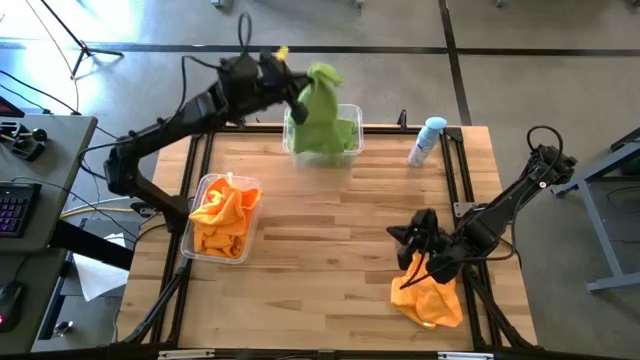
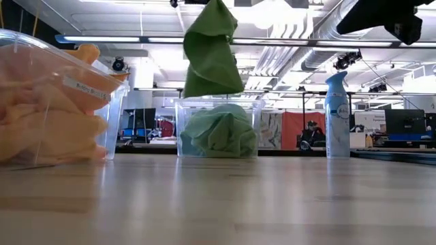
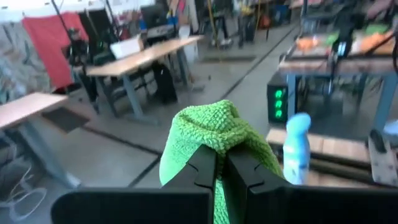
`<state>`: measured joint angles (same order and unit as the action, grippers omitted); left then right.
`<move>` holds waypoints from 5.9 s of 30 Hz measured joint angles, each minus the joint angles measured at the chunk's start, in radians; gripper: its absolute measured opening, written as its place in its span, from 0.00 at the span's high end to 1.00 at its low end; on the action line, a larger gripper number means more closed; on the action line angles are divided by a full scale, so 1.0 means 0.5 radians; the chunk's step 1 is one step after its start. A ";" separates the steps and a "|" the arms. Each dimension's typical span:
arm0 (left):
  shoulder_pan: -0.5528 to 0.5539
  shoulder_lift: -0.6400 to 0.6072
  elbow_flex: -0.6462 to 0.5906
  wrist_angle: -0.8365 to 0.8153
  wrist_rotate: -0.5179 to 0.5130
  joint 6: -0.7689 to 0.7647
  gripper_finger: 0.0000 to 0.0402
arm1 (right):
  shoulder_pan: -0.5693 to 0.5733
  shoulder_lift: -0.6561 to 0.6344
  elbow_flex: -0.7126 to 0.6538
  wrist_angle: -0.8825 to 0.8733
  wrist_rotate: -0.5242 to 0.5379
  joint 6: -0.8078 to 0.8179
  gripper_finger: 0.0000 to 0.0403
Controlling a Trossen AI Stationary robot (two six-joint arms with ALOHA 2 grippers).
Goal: Sort microfiber towel by color & place in baskets
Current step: Put the green microfiber towel into the top transparent bin, then put the orange microfiber towel into the bottom transparent bin
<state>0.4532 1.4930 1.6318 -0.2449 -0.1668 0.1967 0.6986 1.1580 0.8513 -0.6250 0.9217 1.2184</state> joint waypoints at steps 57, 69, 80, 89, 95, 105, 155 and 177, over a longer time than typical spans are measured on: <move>0.193 1.079 0.004 -0.563 0.266 -1.108 0.70 | -0.548 0.001 0.000 0.040 -0.116 0.078 1.00; 0.190 1.073 0.384 -0.857 0.264 -0.923 0.61 | -0.548 0.001 0.000 0.036 -0.116 0.074 1.00; 0.204 1.070 0.775 -1.499 0.271 -0.629 0.61 | -0.548 0.001 0.000 0.031 -0.126 0.062 1.00; 0.022 0.889 0.790 -1.536 0.376 -0.315 0.85 | -0.551 0.001 0.000 0.027 -0.129 0.062 1.00; -0.120 0.738 0.703 -1.555 0.496 -0.167 0.98 | -0.551 0.000 0.000 0.028 -0.157 0.062 1.00; -0.456 0.072 -0.374 -0.926 0.493 -0.487 1.00 | -0.551 -0.004 0.007 -0.145 -0.779 0.001 1.00; -1.438 -0.417 -0.883 -0.755 0.043 -1.493 1.00 | 0.398 1.183 0.558 -0.898 -1.548 0.219 0.54; -1.409 -0.417 -0.883 -0.713 -0.120 -1.747 0.99 | 0.397 1.170 0.857 -1.283 -1.081 0.316 0.98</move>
<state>-0.2515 1.2846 1.1904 -0.6015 -0.2266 -0.6770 0.8970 1.7430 1.2796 -1.2664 0.3812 1.3761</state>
